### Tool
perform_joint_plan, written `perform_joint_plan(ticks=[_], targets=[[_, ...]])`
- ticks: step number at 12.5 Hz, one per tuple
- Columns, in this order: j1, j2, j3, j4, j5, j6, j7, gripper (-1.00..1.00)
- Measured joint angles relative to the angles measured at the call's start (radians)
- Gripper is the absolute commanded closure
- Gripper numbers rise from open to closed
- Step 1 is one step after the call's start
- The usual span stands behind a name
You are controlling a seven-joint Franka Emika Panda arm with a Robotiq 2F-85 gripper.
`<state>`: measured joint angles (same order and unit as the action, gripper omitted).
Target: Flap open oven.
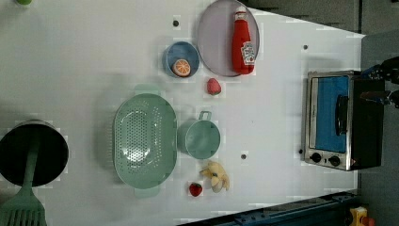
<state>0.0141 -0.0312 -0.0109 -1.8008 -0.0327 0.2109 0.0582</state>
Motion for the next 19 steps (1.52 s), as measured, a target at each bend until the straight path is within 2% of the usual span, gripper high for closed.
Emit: perform_joint_plan(ticks=[3, 5, 6, 9, 12, 13, 16, 19], targets=[[-0.012, -0.27, -0.024, -0.264, -0.03, -0.147, 0.0, -1.0], [-0.029, -0.376, -0.05, -0.281, -0.039, -0.148, 0.0, -1.0], [-0.035, -0.391, -0.063, -0.254, -0.031, -0.136, 0.0, -0.9], [-0.058, -0.378, -0.061, -0.207, -0.032, -0.113, 0.0, -0.15], [-0.056, -0.335, -0.059, -0.223, -0.028, -0.117, 0.0, 0.55], [-0.054, -0.323, -0.058, -0.229, -0.03, -0.115, 0.0, 0.65], [-0.048, -0.305, -0.06, -0.25, -0.039, -0.11, -0.026, 0.65], [-0.042, -0.29, -0.107, -0.266, -0.04, -0.076, -0.203, 0.65]])
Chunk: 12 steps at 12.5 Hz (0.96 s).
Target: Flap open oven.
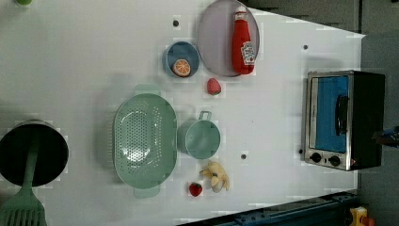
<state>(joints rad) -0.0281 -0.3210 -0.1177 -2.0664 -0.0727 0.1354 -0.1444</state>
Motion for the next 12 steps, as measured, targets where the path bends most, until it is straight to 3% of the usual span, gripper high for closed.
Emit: perform_joint_plan(ticks=[6, 10, 12], targets=[[-0.028, 0.058, -0.168, -0.043, -0.009, 0.194, -0.574, 0.65], [-0.045, 0.221, -0.307, -0.041, -0.012, 0.361, -0.842, 0.65], [-0.063, 0.307, -0.326, -0.057, -0.012, 0.434, -0.921, 0.65]])
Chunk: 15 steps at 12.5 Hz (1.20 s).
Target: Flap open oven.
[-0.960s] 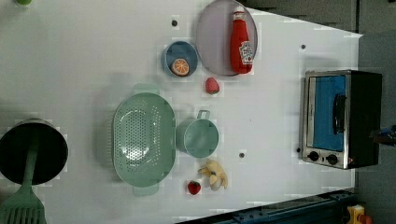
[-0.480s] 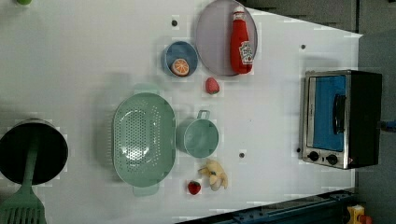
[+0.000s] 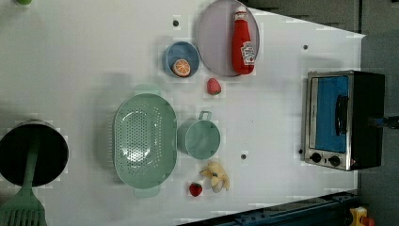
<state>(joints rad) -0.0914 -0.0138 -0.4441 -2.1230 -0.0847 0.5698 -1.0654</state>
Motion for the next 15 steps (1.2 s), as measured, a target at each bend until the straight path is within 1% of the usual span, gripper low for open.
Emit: perform_joint_plan(ticks=[2, 7, 10, 15], targets=[[-0.008, 0.059, 0.003, -0.031, 0.002, 0.037, -0.022, 0.65], [0.006, 0.146, 0.01, -0.078, 0.009, 0.207, -0.048, 0.65], [0.004, 0.149, 0.013, -0.113, 0.009, 0.275, -0.051, 0.65], [0.003, 0.149, 0.019, -0.119, -0.004, 0.288, -0.051, 0.65]])
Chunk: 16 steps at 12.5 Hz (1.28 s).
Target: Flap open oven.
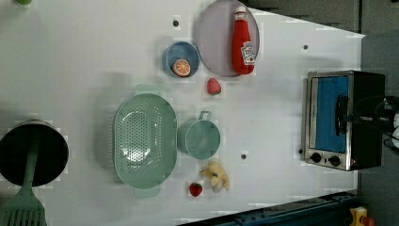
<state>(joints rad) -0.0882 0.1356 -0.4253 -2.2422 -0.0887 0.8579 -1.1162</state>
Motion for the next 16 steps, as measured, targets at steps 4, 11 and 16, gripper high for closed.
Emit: perform_joint_plan(ticks=[4, 11, 16], targets=[[0.029, 0.003, 0.01, -0.006, -0.153, 0.008, 0.066, 0.65], [0.076, 0.012, 0.142, -0.059, -0.544, -0.005, 0.433, 0.65], [0.114, 0.116, 0.246, -0.066, -0.739, -0.014, 0.753, 0.65]])
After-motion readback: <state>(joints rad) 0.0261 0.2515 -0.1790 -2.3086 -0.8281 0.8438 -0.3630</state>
